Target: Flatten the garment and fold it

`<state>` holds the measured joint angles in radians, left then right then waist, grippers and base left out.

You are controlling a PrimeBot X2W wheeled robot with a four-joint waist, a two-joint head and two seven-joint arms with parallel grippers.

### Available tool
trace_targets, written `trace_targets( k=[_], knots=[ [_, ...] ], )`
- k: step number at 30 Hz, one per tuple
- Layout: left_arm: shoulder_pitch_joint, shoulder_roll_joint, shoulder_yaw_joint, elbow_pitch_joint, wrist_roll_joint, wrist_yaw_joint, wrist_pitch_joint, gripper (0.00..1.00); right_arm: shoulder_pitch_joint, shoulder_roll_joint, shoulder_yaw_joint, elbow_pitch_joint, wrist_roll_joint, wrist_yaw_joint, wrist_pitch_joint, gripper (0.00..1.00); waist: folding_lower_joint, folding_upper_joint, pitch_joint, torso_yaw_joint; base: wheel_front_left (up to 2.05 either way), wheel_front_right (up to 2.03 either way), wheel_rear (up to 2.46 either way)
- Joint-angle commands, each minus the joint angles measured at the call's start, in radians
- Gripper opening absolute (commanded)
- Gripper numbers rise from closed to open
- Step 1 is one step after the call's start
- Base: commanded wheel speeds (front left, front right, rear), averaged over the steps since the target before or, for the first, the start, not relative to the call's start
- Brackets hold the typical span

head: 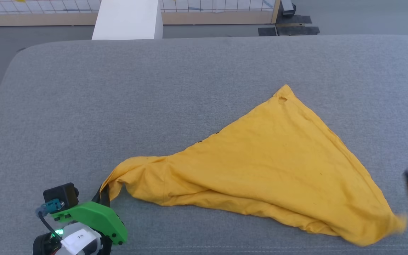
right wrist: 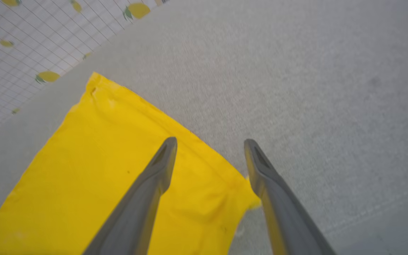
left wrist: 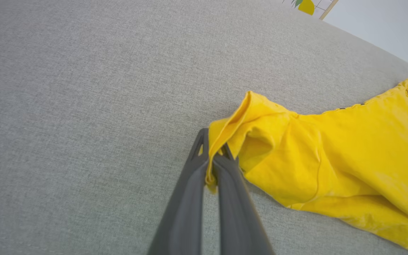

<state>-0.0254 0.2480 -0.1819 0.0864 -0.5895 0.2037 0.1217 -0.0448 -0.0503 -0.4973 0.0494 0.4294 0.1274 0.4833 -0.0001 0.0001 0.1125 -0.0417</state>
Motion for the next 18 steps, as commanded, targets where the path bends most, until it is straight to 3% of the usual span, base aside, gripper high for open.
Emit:
trace_targets(
  k=[1, 4, 8, 15, 18],
  knots=[
    [0.012, 0.002, 0.001, -0.001, -0.001, 0.004, -0.003, 0.00, -0.050, 0.000, -0.012, -0.042, -0.017, 0.003, 0.000, 1.00, 0.0001, -0.0001, 0.000, 0.006, 0.00, 0.00, 0.00],
    [0.003, 0.005, -0.003, -0.010, 0.000, 0.002, -0.001, 0.00, -0.134, 0.000, -0.006, -0.110, -0.074, 0.003, 0.038, 1.00, 0.0001, -0.0001, 0.018, 0.020, 0.00, 0.00, 0.00],
    [-0.025, 0.015, -0.003, -0.034, 0.002, -0.006, 0.000, 0.00, -0.282, -0.009, 0.078, -0.109, -0.175, 0.003, 0.123, 1.00, 0.0001, -0.0001, 0.083, 0.051, 0.00, 0.00, 0.00],
    [-0.091, 0.023, -0.007, -0.080, -0.004, -0.034, -0.006, 0.00, -0.560, -0.039, 0.218, 0.048, -0.363, 0.003, 0.245, 1.00, 0.0001, -0.0001, 0.242, 0.137, 0.00, 0.00, 0.00],
    [-0.106, 0.024, 0.000, -0.092, -0.013, -0.042, -0.013, 0.00, -0.654, -0.029, 0.225, 0.143, -0.416, 0.003, 0.275, 1.00, 0.0001, -0.0001, 0.291, 0.164, 0.00, 0.00, 0.00]
  ],
)
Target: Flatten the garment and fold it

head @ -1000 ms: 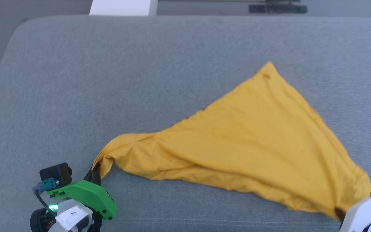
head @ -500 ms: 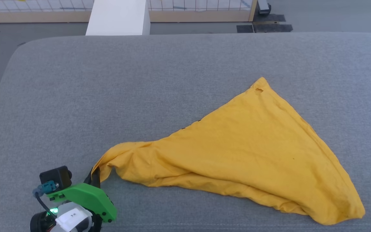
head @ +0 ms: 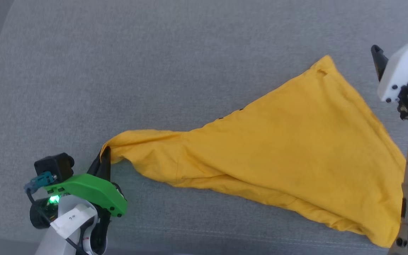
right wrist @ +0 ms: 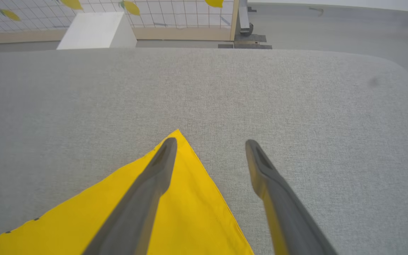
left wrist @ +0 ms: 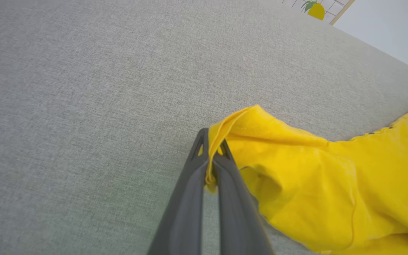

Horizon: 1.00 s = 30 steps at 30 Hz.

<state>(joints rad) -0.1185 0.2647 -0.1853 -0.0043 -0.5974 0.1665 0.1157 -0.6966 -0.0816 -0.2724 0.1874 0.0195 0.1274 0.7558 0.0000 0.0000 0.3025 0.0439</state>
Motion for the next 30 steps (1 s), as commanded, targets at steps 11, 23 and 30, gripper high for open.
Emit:
trace_targets(
  k=[11, 23, 30],
  knots=[
    [-0.053, 0.003, 0.002, 0.000, -0.028, -0.034, -0.025, 0.00, -0.163, -0.015, 0.033, 0.266, -0.259, 0.003, 0.045, 1.00, 0.0000, 0.0000, 0.219, 0.143, 0.00, 0.00, 0.00],
    [-0.059, 0.007, -0.006, 0.036, -0.027, -0.036, -0.033, 0.00, -0.169, 0.000, 0.091, 0.369, -0.157, 0.003, 0.059, 0.00, 0.0000, 0.0000, 0.172, 0.105, 0.00, 0.00, 0.00],
    [-0.030, 0.010, -0.005, 0.047, -0.022, -0.014, -0.033, 0.00, -0.088, -0.034, 0.113, 0.228, 0.047, 0.003, -0.076, 0.00, 0.0000, 0.0000, 0.026, 0.036, 0.00, 0.00, 0.00]
  ],
)
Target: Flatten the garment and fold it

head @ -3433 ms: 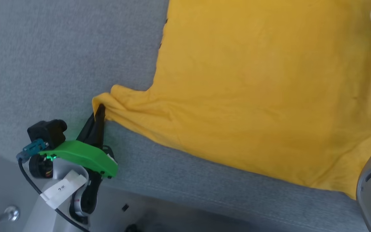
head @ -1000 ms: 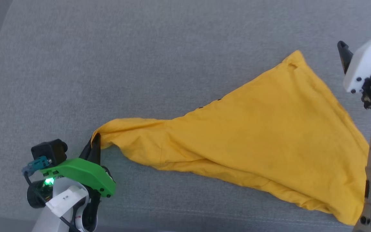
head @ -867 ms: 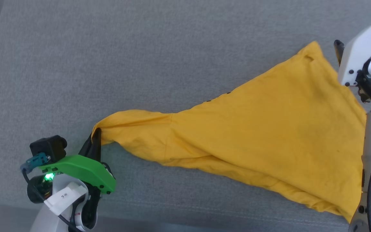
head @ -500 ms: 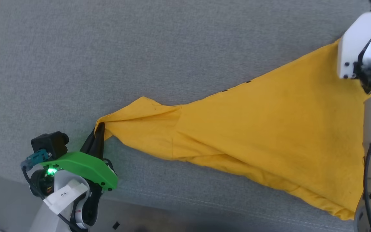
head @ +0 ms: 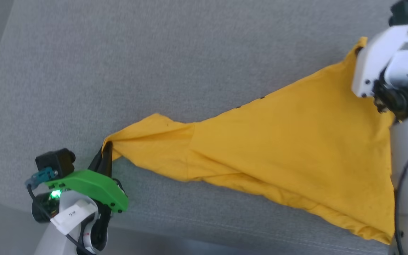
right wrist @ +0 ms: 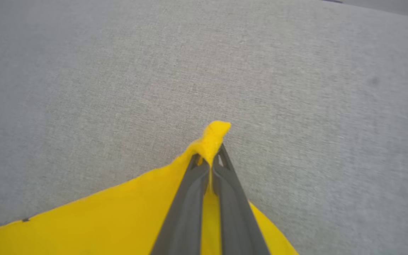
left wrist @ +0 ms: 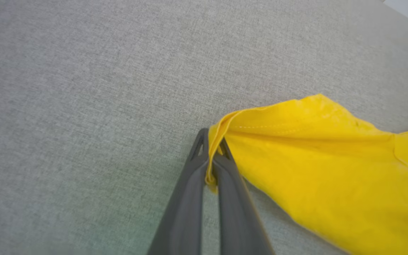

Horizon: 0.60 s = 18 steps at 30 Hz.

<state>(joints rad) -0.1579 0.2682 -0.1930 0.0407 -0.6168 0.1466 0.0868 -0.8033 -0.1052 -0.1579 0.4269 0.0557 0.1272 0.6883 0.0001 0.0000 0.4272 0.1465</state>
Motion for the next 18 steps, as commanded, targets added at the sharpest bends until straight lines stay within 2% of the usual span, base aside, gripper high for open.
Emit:
trace_targets(
  k=[1, 7, 12, 18],
  knots=[
    [0.016, 0.005, 0.002, 0.001, -0.003, 0.011, -0.003, 0.00, 0.043, -0.016, -0.005, -0.039, 0.036, 0.003, -0.014, 0.00, -0.0001, 0.0000, -0.117, -0.075, 0.00, 0.00, 0.00],
    [0.088, -0.004, 0.007, -0.013, -0.006, 0.052, 0.003, 0.00, 0.317, -0.041, 0.006, -0.258, 0.188, 0.003, 0.073, 0.00, -0.0001, 0.0000, -0.244, -0.148, 0.00, 0.00, 0.00],
    [0.133, -0.016, 0.003, -0.027, -0.014, 0.072, 0.008, 0.00, 0.585, -0.019, -0.041, -0.430, 0.267, 0.003, 0.156, 0.00, -0.0001, 0.0000, -0.296, -0.176, 0.00, 0.00, 0.00],
    [0.171, -0.033, 0.002, -0.028, -0.045, 0.066, 0.009, 0.00, 0.773, 0.026, -0.089, -0.515, 0.332, 0.003, 0.195, 0.00, -0.0001, 0.0000, -0.322, -0.191, 0.00, 0.00, 0.00]
  ],
)
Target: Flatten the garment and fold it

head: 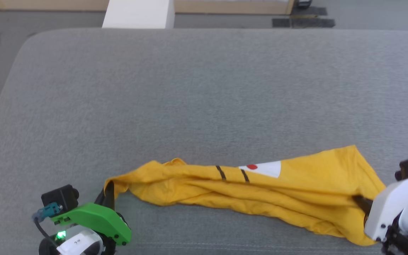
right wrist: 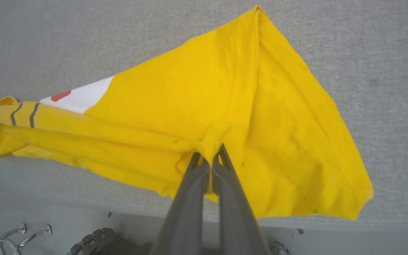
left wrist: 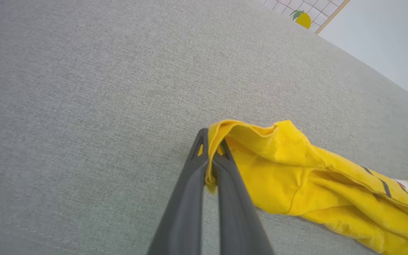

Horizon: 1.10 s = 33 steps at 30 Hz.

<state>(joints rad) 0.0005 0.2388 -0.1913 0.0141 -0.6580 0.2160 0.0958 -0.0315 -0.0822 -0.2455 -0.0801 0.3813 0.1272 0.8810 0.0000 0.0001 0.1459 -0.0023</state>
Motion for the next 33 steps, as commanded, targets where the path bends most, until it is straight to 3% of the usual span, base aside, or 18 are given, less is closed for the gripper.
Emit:
trace_targets(
  k=[1, 5, 9, 12, 13, 17, 18, 25, 33],
  knots=[
    [0.016, -0.006, 0.001, -0.002, -0.013, -0.008, 0.003, 0.00, 0.012, 0.006, -0.001, -0.013, 0.010, 0.003, 0.008, 0.00, 0.0000, -0.0001, -0.041, -0.043, 0.00, 0.00, 0.00],
    [-0.009, -0.024, 0.039, 0.004, -0.105, -0.051, 0.018, 0.00, -0.015, 0.017, 0.005, -0.019, 0.052, 0.003, 0.040, 0.00, 0.0000, -0.0001, -0.034, -0.047, 0.00, 0.00, 0.00],
    [-0.130, 0.015, 0.085, 0.043, -0.169, -0.099, 0.064, 0.00, -0.141, 0.017, 0.012, 0.008, 0.073, 0.003, 0.091, 0.00, 0.0000, -0.0001, -0.006, -0.047, 0.00, 0.00, 0.00],
    [-0.299, 0.058, 0.093, 0.104, -0.181, -0.132, 0.112, 0.00, -0.291, 0.010, -0.010, 0.052, 0.060, 0.003, 0.122, 0.00, 0.0000, -0.0001, 0.028, -0.028, 0.00, 0.00, 0.00],
    [-0.482, 0.079, 0.096, 0.186, -0.189, -0.144, 0.155, 0.00, -0.454, -0.002, -0.020, 0.104, 0.009, 0.003, 0.138, 0.00, 0.0000, -0.0001, 0.070, -0.021, 0.00, 0.00, 0.00],
    [-0.755, 0.130, 0.085, 0.303, -0.145, -0.143, 0.188, 0.00, -0.696, -0.006, -0.024, 0.184, -0.098, 0.003, 0.144, 0.00, 0.0000, -0.0001, 0.143, -0.027, 0.00, 0.00, 0.00],
    [-0.946, 0.175, 0.073, 0.381, -0.086, -0.128, 0.190, 0.00, -0.878, -0.002, -0.013, 0.258, -0.202, 0.003, 0.127, 0.00, 0.0000, -0.0001, 0.193, -0.052, 0.00, 0.00, 0.00],
    [-1.338, 0.231, 0.036, 0.472, 0.035, -0.098, 0.160, 0.00, -1.254, 0.030, -0.094, 0.390, -0.373, 0.003, -0.018, 0.00, 0.0000, -0.0001, 0.289, -0.087, 0.00, 0.00, 0.00],
    [-1.652, 0.245, 0.037, 0.522, 0.121, -0.081, -0.006, 0.00, -1.559, 0.032, -0.138, 0.560, -0.358, 0.003, -0.311, 0.00, 0.0000, -0.0001, 0.342, -0.106, 0.00, 0.00, 0.00]
  ],
)
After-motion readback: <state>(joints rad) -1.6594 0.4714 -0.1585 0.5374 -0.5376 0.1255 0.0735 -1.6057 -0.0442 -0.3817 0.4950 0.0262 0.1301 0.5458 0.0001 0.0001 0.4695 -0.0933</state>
